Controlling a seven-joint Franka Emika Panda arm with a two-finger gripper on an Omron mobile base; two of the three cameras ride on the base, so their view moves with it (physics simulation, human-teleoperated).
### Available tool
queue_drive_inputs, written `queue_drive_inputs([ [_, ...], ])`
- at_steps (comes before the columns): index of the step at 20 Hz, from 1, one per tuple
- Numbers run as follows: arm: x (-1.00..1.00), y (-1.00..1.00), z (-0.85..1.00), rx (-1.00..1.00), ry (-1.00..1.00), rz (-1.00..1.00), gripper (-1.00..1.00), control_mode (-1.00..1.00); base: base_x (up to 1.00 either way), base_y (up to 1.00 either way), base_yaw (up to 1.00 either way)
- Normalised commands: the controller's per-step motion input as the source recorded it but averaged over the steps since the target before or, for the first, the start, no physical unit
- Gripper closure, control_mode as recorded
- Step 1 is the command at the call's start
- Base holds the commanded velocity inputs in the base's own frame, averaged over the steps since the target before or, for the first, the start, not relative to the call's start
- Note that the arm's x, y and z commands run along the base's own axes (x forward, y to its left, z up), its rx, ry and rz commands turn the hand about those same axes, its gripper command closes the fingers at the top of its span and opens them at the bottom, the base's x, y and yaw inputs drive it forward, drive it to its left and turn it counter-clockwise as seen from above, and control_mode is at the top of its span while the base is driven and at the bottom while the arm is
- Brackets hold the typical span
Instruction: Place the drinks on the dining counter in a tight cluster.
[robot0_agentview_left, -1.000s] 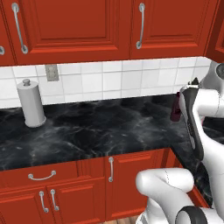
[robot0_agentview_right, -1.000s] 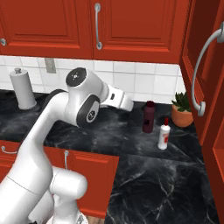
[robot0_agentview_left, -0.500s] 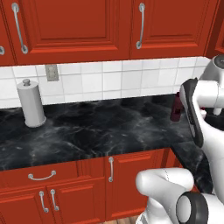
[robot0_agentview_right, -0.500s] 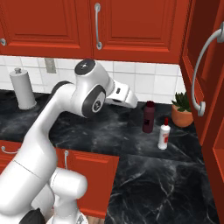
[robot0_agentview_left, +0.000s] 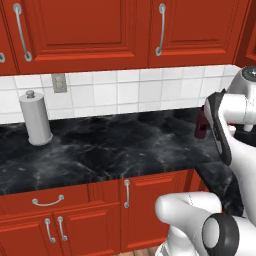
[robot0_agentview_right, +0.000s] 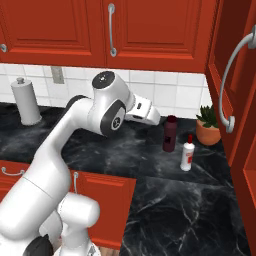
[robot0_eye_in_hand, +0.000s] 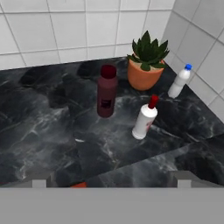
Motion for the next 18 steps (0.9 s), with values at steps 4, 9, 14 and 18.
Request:
queue_drive_inputs([
  [4, 0.23, -0.17, -0.01, 0.0, 0.0, 0.0, -1.0, -1.0, 0.0, 0.0, 0.0],
  [9, 0.26, -0.04, -0.11, 0.02, 0.0, 0.0, -1.0, -1.0, 0.0, 0.0, 0.0],
  [14, 0.23, -0.14, -0.14, 0.05, 0.0, 0.0, -1.0, -1.0, 0.0, 0.0, 0.0],
  [18, 0.21, -0.2, -0.12, 0.05, 0.0, 0.0, -1.0, -1.0, 0.0, 0.0, 0.0],
])
